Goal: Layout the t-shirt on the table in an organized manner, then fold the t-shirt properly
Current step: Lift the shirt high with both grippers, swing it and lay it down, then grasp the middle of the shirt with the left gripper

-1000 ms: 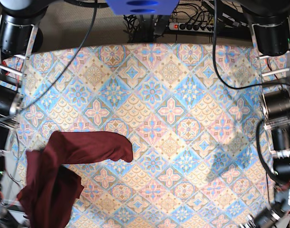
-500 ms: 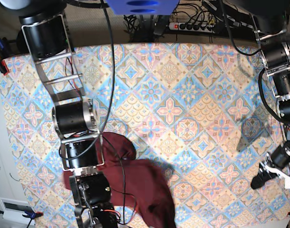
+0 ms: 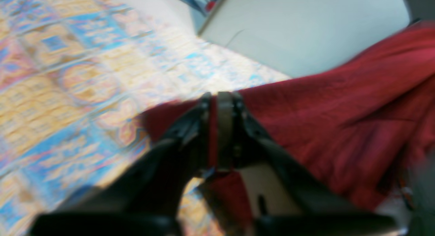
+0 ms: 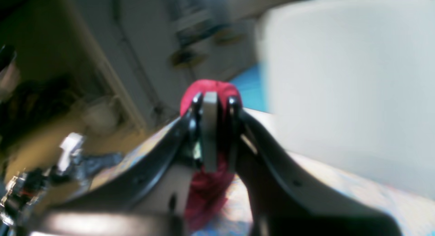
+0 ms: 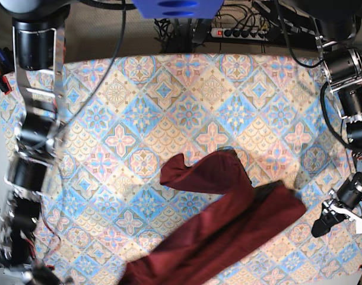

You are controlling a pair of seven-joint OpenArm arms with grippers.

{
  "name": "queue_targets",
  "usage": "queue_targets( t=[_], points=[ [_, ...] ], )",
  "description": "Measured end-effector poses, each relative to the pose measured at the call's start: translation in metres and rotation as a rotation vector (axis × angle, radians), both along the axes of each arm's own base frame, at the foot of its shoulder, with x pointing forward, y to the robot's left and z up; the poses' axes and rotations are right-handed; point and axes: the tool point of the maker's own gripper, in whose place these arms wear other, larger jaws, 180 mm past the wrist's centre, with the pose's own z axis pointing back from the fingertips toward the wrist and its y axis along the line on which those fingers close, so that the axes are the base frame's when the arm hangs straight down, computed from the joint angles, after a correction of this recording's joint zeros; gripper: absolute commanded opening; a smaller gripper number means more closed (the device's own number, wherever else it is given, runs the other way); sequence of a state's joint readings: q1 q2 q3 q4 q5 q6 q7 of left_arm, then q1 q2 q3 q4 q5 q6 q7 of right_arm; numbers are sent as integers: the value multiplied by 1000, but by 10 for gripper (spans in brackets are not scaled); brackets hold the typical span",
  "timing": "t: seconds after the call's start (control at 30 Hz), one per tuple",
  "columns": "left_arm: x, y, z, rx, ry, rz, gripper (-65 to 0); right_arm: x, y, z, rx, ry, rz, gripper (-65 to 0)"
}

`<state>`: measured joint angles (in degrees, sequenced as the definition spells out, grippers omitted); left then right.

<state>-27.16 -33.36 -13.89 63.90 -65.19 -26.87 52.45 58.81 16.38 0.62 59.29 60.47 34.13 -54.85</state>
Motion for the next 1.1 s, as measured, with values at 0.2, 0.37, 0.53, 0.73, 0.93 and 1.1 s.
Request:
queue_targets(
  t=[0.2,0.37,0.53,0.73,0.93,1.1],
  points=[
    [3,-36,-24,-32,45,-54,-437,-38,-62,-76,-96,93,-107,-646],
    [11,-82,-38,-59,46,-109,-434,-74,-83,-119,-125,129,-154,-646],
    [13,-129,-67,-33,96,-154,-430,-95,-85,-147,-142,174,-166,-646],
    [-3,-219,-93,-78,149,-308,-430,-101,-86,-142,-145,149,-170,-646],
    [-37,-308,-114,-198,209,-433,-429,-102,-85,-142,-147,148,-169,-646],
    [-56,-348,-119,-295,236,-461,-428,-102,-94,-138,-136,140,-192,-646]
  ],
)
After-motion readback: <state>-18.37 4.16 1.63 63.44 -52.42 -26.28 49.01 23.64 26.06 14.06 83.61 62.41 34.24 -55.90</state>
